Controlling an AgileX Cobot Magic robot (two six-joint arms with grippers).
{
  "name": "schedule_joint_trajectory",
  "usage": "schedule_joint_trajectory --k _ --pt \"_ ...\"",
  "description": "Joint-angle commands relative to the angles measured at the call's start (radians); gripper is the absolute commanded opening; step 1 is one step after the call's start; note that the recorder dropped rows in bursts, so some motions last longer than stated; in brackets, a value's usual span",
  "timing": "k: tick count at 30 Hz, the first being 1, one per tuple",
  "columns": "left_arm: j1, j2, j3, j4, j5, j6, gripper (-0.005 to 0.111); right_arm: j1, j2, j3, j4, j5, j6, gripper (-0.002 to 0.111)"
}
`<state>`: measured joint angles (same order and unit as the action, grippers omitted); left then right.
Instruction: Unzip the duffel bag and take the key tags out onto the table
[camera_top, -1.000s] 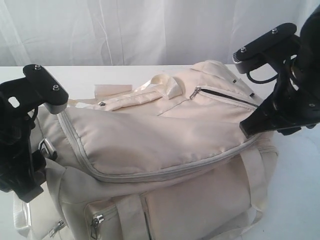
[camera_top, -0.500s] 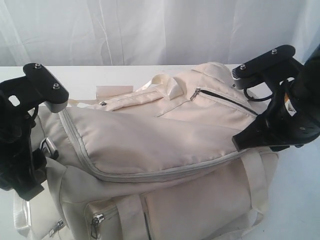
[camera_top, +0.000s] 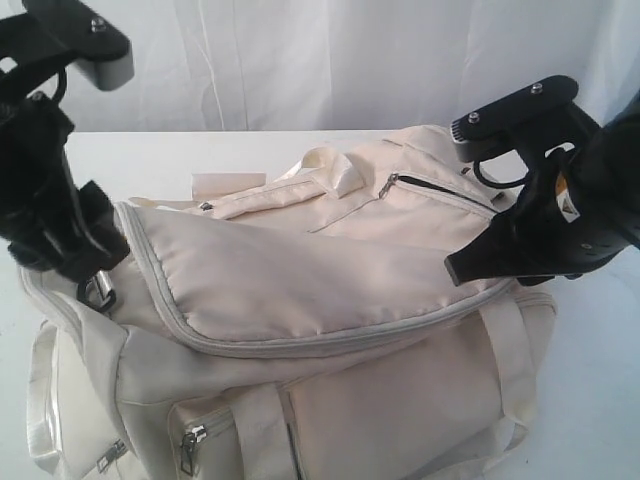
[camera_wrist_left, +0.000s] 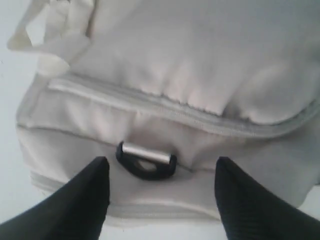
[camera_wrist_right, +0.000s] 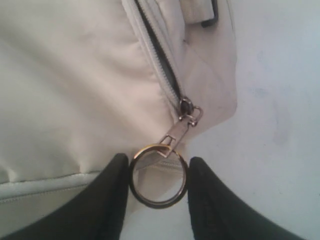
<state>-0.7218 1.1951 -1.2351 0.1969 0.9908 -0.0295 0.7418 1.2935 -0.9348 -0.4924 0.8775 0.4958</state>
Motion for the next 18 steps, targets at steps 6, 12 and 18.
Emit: schedule_joint_trajectory --k 6,12,18 --pt "0.005 0.115 -0.029 0.083 -0.289 0.029 0.014 -0.005 -0.008 0.007 -0.015 -0.004 0.006 0.0" --pt "0.133 0.354 -0.277 -0.138 -0.243 0.237 0.0 -0.005 -0.008 0.007 0.001 -0.004 0.017 0.0" --pt "0.294 0.599 -0.594 -0.78 0.052 0.846 0.0 -0.005 -0.008 0.007 0.004 -0.013 0.043 0.0"
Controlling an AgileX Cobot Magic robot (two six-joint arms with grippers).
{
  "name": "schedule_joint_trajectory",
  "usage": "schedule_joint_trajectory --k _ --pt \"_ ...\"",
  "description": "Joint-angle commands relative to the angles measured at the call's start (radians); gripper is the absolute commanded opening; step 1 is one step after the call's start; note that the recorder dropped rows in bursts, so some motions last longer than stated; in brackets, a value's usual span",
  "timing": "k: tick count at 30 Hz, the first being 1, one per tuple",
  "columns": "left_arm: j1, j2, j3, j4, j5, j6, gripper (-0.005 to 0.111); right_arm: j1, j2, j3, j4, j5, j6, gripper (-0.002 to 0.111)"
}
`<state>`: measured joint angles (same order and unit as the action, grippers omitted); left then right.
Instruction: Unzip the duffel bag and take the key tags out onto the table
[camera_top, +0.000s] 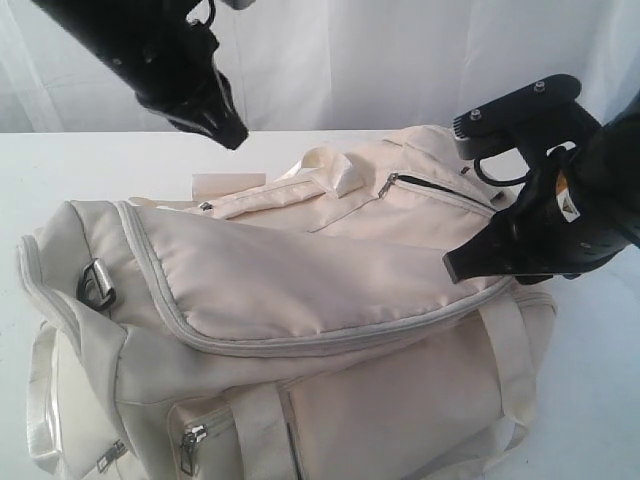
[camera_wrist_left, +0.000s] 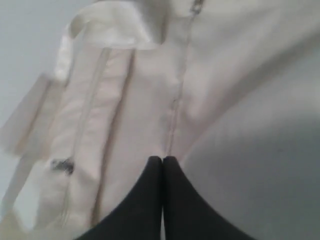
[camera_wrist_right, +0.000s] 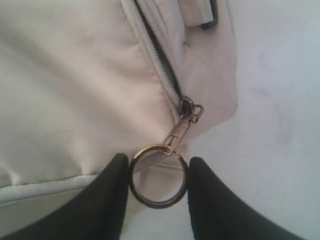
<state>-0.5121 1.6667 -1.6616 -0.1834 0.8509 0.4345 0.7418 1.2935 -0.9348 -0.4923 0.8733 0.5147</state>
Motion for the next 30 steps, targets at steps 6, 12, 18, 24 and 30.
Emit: schedule_joint_trajectory --k 6,12,18,24,30 --pt "0.104 0.274 -0.242 -0.666 0.123 0.896 0.002 -0.005 -0.011 0.019 0.007 -0.026 0.043 0.0" --pt "0.064 0.352 -0.242 -0.71 -0.027 1.071 0.054 -0.005 -0.014 0.019 0.007 -0.048 0.048 0.0" --pt "-0.021 0.419 -0.242 -0.728 -0.224 1.136 0.082 -0.005 -0.014 0.019 0.005 -0.064 0.065 0.0" --pt "-0.109 0.469 -0.242 -0.721 -0.396 1.141 0.077 -0.005 -0.014 0.019 0.003 -0.066 0.065 0.0" --pt "-0.129 0.495 -0.242 -0.731 -0.44 1.131 0.077 -0.005 -0.014 0.019 0.003 -0.064 0.065 0.0"
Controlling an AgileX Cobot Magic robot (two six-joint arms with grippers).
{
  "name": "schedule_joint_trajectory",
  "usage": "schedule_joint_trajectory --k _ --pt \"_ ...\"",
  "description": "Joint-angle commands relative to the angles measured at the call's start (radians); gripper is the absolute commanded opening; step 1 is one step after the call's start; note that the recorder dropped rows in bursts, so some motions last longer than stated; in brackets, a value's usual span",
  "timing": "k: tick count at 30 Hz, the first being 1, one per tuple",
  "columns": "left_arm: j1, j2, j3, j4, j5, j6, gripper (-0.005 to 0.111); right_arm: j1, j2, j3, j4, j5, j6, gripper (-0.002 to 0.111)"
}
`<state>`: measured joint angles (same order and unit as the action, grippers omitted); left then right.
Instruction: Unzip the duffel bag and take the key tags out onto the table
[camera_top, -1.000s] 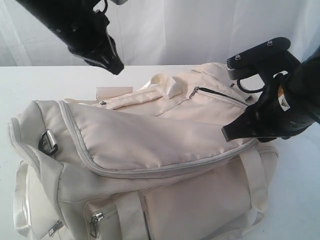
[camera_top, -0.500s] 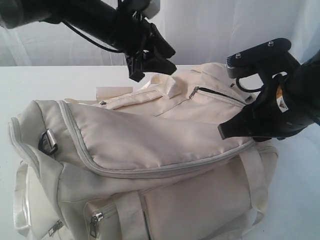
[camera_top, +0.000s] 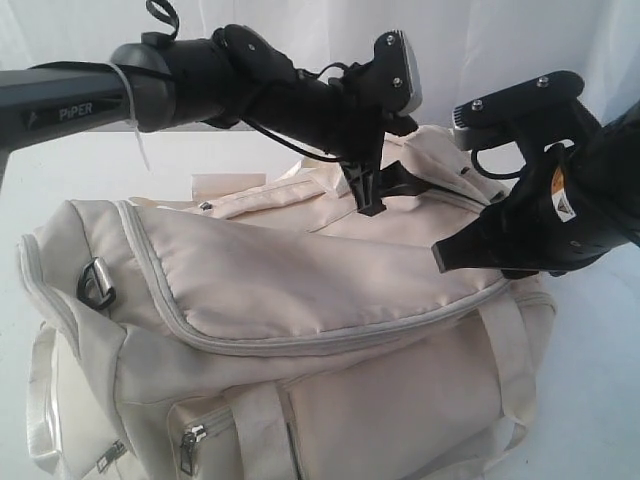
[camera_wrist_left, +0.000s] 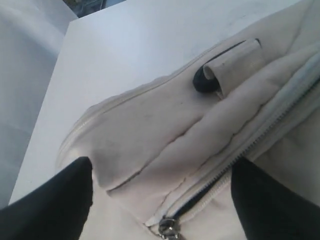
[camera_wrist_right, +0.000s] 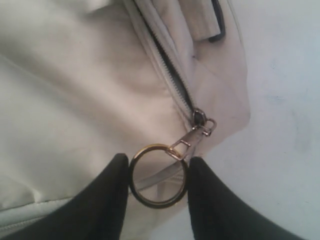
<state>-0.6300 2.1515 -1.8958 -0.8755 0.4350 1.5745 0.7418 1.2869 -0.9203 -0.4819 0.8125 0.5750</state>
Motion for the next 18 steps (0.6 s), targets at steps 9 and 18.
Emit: schedule_joint_trajectory --k 9,18 --pt "0.003 0.019 -0.007 -0.05 -0.242 -0.227 0.0 -0.005 -0.008 0.005 -0.052 0.029 0.029 0.0" --pt "0.052 0.019 -0.007 -0.05 -0.224 -0.304 0.0 -0.005 -0.012 0.079 0.055 -0.064 0.028 0.0"
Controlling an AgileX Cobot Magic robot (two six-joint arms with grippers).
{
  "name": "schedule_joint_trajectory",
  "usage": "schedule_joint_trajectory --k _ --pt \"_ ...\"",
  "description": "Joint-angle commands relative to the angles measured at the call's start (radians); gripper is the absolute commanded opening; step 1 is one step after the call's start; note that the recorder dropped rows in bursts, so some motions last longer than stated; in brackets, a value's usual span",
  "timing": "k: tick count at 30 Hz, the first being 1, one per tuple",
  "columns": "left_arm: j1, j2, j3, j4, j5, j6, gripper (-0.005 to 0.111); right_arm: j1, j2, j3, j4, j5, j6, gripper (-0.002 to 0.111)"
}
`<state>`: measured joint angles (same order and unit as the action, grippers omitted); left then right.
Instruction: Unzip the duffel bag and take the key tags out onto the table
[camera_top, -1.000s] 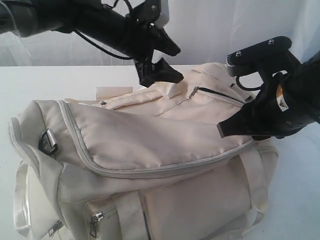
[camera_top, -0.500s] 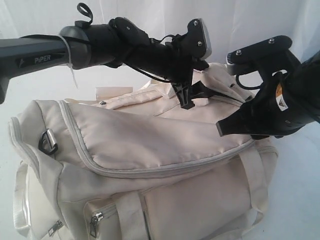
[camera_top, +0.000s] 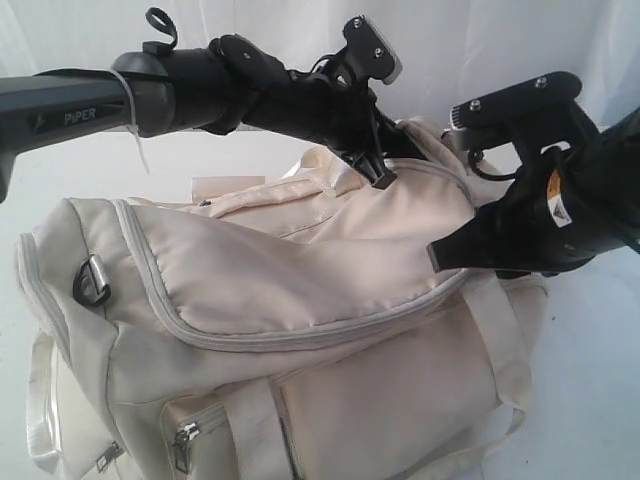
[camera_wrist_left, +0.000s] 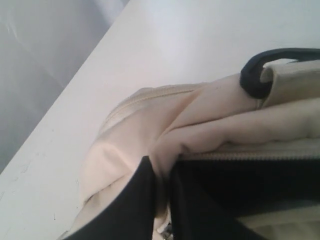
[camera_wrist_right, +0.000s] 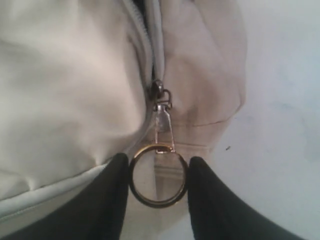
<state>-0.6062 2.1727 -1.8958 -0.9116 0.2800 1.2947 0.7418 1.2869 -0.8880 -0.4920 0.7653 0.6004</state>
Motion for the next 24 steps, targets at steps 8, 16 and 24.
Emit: schedule_joint_trajectory --k 8,16,24 --pt "0.028 -0.002 -0.007 0.037 -0.082 -0.024 0.0 -0.005 -0.065 0.073 0.082 -0.026 0.002 0.0" --pt "0.028 -0.002 -0.007 0.038 -0.087 -0.024 0.0 -0.005 -0.157 0.096 0.143 -0.034 -0.032 0.0" --pt "0.028 -0.002 -0.007 0.038 -0.086 -0.043 0.0 -0.005 -0.18 0.193 0.227 -0.139 -0.048 0.0"
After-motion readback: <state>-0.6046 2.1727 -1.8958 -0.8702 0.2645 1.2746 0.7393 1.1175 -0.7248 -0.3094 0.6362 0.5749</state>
